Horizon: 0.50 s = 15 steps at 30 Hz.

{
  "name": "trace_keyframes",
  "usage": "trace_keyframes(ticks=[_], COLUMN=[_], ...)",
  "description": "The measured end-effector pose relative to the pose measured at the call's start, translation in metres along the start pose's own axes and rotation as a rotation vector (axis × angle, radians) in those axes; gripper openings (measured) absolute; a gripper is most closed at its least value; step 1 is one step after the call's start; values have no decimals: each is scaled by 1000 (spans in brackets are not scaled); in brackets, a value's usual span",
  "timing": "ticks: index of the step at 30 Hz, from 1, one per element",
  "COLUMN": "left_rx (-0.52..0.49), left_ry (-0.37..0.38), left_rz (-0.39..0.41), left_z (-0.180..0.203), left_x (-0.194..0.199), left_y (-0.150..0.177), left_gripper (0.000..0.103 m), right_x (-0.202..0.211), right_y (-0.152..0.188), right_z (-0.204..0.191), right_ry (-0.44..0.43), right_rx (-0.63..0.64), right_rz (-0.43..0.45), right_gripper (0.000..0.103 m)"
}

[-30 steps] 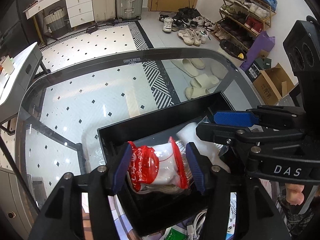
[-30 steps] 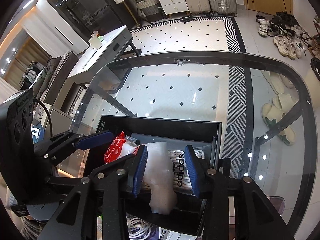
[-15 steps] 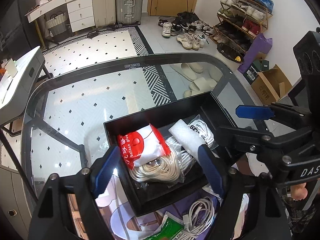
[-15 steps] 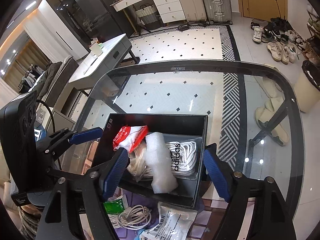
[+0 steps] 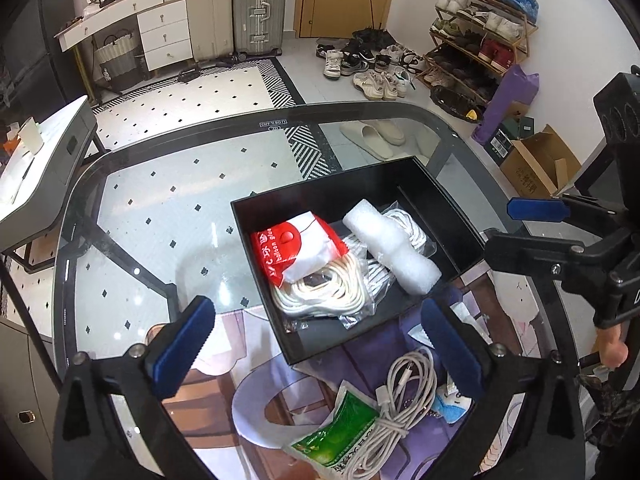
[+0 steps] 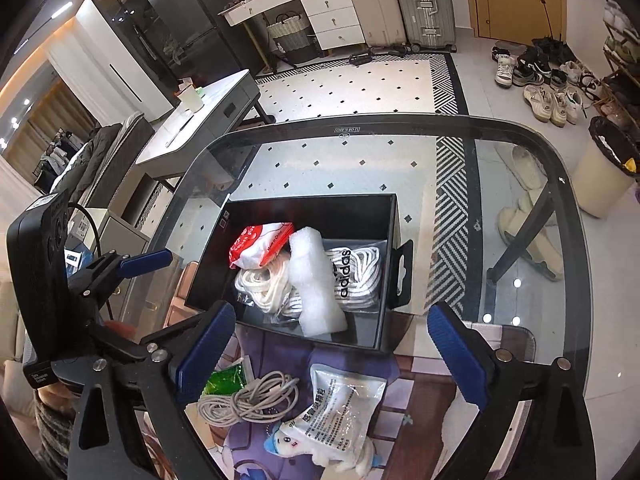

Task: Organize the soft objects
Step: 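Open both tools and lift them out of the black box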

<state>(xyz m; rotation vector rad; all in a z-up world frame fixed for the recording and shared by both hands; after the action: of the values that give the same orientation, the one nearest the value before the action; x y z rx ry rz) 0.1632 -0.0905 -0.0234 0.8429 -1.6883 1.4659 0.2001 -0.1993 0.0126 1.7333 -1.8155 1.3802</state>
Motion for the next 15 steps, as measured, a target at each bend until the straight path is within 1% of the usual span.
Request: trace_keyframes(ticks=[6, 11, 15], left_rx=[-24, -97, -124], left_ry=[13, 6, 14], left_rz=[15, 30, 23], left_z=[-4, 6, 12], left_x=[6, 10, 9], left_y=[16, 27, 36], left_gripper=[103, 103, 103], right_x=[2, 0, -3], right_y=[21, 35, 46], right_z=[3, 4, 7], right_ry=[5, 13, 21], right_rx=[-10, -15, -16], right_rz=[-22, -45, -64], right_gripper=[99, 99, 99])
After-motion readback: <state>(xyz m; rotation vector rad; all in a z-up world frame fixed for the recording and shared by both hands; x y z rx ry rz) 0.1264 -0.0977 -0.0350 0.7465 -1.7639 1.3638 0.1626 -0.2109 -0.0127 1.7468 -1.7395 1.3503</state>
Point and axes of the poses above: each gripper's, at about its wrist camera, not at the fingertips, and x roughly against the way its jaws point, z to its right, y to its underside, the point moved 8 cm from there along -x, roughly the way its jaws point, and after that the axes turned 13 degrees about -y, right-handed, at the moved point
